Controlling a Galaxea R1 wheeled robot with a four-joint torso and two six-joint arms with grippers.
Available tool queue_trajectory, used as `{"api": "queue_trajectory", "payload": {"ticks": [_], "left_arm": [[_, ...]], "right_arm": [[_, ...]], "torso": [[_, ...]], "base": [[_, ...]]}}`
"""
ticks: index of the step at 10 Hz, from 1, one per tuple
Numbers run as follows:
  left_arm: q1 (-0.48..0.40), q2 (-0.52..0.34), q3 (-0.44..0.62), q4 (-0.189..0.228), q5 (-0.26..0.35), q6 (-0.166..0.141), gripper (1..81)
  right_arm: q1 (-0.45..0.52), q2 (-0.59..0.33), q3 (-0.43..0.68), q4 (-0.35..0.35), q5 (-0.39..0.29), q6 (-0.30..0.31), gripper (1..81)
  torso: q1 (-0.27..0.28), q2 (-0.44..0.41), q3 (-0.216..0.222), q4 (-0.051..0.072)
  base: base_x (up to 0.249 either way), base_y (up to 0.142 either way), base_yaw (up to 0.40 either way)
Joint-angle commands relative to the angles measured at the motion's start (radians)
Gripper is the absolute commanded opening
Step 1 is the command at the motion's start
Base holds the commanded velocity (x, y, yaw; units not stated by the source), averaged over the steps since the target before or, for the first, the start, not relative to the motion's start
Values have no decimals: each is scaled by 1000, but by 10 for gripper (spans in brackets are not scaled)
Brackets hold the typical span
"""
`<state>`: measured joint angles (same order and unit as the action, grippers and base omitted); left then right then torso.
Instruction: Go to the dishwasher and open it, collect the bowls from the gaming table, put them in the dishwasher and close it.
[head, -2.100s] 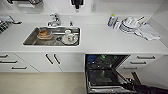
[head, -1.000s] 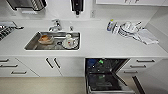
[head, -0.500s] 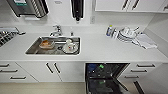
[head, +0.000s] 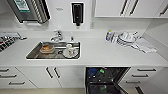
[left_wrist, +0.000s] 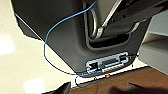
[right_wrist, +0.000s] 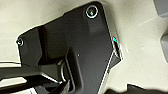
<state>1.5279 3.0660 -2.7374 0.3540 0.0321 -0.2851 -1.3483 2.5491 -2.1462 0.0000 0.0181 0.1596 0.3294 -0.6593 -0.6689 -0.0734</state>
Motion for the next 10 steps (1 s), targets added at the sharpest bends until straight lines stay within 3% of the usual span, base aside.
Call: {"api": "queue_trajectory", "payload": {"ticks": [1,5,7,10], "left_arm": [[10,-2,4,-6,75,4,811],[10,1,4,-7,75,4,811],[10,-1,4,-4,75,4,811],[10,-7,4,-6,75,4,811]], "right_arm": [[128,-22,57,138,-81,41,811],[122,1,-38,175,-83,43,811],[138,4,-40,244,-79,43,811],[218,6,-49,413,-72,44,811]], "torso": [[61,-95,0,0],[154,-242,0,0],[201,-318,0,0],[270,-428,1,0]], "base": [[0,0,0],[0,0,0],[0,0,0],[0,0,0]]}}
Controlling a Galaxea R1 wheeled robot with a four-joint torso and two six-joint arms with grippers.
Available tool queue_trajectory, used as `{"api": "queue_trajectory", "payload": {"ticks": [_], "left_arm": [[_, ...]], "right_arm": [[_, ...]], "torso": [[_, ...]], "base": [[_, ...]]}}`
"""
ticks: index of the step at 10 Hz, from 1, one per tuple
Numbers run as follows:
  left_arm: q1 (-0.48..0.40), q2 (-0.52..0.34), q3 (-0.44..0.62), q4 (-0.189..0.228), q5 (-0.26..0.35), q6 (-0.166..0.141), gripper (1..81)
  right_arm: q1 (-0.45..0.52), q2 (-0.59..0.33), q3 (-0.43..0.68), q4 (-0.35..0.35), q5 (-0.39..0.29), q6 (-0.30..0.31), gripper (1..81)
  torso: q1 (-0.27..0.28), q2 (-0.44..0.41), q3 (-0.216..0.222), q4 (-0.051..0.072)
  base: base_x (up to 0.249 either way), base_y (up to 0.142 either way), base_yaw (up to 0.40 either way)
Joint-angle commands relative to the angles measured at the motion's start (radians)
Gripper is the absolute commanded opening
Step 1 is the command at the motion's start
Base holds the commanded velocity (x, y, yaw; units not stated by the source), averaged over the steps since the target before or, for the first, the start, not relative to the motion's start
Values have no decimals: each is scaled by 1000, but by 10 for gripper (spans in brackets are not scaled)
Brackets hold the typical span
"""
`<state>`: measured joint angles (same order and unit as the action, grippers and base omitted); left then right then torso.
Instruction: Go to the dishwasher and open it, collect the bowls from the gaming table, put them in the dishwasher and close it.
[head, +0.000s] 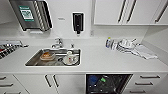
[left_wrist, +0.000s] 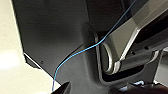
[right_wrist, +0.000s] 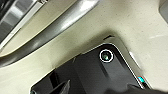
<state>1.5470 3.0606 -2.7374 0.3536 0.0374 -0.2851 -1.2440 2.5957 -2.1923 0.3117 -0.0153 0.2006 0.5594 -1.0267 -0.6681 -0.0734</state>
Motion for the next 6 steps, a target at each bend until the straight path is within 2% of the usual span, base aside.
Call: {"api": "queue_trajectory", "payload": {"ticks": [1,3,6], "left_arm": [[-11,-3,4,-7,71,3,811],[-9,-5,4,-8,81,3,811],[-3,-18,4,-8,85,1,811]], "right_arm": [[145,-40,-3,147,-38,3,811],[192,-29,-13,196,-37,3,811],[234,71,-148,234,-35,3,811]], "torso": [[-2,3,0,0],[17,-26,0,0],[21,-30,0,0]], "base": [[0,0,0],[0,0,0],[0,0,0]]}}
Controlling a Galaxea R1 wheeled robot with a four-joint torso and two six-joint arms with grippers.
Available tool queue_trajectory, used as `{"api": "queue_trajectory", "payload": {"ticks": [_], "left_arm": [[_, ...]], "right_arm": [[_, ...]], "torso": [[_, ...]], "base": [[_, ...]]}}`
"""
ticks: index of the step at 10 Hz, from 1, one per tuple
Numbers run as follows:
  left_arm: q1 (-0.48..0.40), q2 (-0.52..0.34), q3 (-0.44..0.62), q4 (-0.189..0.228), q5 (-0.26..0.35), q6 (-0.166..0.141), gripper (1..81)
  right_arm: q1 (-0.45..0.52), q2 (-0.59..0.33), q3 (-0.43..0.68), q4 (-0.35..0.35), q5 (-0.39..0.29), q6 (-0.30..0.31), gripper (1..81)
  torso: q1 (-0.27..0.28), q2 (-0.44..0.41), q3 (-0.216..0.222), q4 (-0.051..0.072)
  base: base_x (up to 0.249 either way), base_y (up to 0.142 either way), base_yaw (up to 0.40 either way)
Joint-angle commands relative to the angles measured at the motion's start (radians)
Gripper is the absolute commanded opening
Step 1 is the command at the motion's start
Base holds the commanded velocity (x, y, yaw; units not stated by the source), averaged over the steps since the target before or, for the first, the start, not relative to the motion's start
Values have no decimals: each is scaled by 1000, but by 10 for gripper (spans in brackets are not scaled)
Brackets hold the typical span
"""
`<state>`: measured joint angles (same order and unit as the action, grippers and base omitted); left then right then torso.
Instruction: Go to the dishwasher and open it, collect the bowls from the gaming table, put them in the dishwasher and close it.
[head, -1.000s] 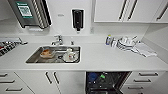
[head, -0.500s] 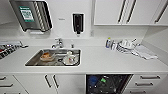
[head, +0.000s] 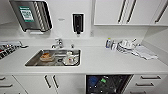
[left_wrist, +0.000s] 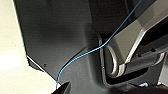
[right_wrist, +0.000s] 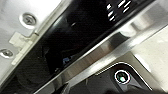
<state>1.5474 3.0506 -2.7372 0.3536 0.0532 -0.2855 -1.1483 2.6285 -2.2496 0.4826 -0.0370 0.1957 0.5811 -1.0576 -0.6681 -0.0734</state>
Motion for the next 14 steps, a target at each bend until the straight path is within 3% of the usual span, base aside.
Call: {"api": "queue_trajectory", "payload": {"ticks": [1,3,4,8,10,12,14], "left_arm": [[-5,-12,4,-8,70,0,811],[-3,-10,4,-8,68,0,811],[-2,-7,4,-8,68,2,811],[-2,2,4,-5,70,5,811],[-2,8,4,-1,70,6,811],[0,11,4,1,68,6,811],[-2,4,4,-1,54,6,811]], "right_arm": [[155,70,-122,71,-9,8,811],[219,55,-62,120,-7,10,811],[261,12,25,128,-4,10,811],[411,-292,500,151,87,16,811],[442,-419,698,116,155,10,811],[395,-468,791,44,172,1,811],[202,-405,721,-94,169,-9,811]], "torso": [[0,0,0,0],[0,0,0,0],[0,0,0,0],[0,0,0,0],[0,0,0,0],[0,0,0,0],[1,0,0,0]], "base": [[0,0,0],[0,0,0],[0,0,0],[0,0,0],[0,0,0],[0,0,0],[0,0,0]]}}
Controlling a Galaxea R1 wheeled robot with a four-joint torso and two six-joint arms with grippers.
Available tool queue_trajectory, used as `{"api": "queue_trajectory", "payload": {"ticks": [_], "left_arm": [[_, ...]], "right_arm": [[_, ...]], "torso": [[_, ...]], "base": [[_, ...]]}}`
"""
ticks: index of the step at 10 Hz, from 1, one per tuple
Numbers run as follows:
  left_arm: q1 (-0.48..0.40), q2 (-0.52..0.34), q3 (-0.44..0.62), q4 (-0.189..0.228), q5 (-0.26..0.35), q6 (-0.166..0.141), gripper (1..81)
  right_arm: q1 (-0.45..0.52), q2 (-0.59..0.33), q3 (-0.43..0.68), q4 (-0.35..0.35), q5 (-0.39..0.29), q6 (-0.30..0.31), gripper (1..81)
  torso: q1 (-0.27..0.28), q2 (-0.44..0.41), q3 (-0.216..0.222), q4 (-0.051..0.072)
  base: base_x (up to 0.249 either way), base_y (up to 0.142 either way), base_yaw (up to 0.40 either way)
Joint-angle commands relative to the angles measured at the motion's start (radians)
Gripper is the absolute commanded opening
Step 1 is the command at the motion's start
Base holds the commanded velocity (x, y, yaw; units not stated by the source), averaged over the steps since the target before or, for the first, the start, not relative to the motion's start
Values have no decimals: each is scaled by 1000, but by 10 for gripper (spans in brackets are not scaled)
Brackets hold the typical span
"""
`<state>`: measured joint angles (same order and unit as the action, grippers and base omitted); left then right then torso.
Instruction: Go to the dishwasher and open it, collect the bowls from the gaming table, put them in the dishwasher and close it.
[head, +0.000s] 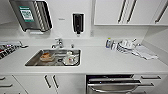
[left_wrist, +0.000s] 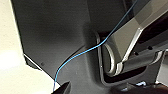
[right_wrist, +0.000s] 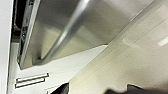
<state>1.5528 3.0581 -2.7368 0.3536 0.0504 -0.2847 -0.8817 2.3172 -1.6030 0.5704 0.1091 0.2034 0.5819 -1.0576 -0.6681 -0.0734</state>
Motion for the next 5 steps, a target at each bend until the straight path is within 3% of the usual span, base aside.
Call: {"api": "queue_trajectory", "payload": {"ticks": [1,3,5], "left_arm": [[-12,2,3,-1,55,5,811],[-15,6,3,-2,10,5,811],[-18,4,3,1,-29,5,811]], "right_arm": [[-165,-42,-6,-305,21,-19,811],[-316,52,-139,-502,41,-19,811],[-432,102,-234,-679,174,-18,811]], "torso": [[0,0,0,0],[0,0,0,0],[0,0,0,0]], "base": [[0,0,0],[0,0,0],[0,0,0]]}}
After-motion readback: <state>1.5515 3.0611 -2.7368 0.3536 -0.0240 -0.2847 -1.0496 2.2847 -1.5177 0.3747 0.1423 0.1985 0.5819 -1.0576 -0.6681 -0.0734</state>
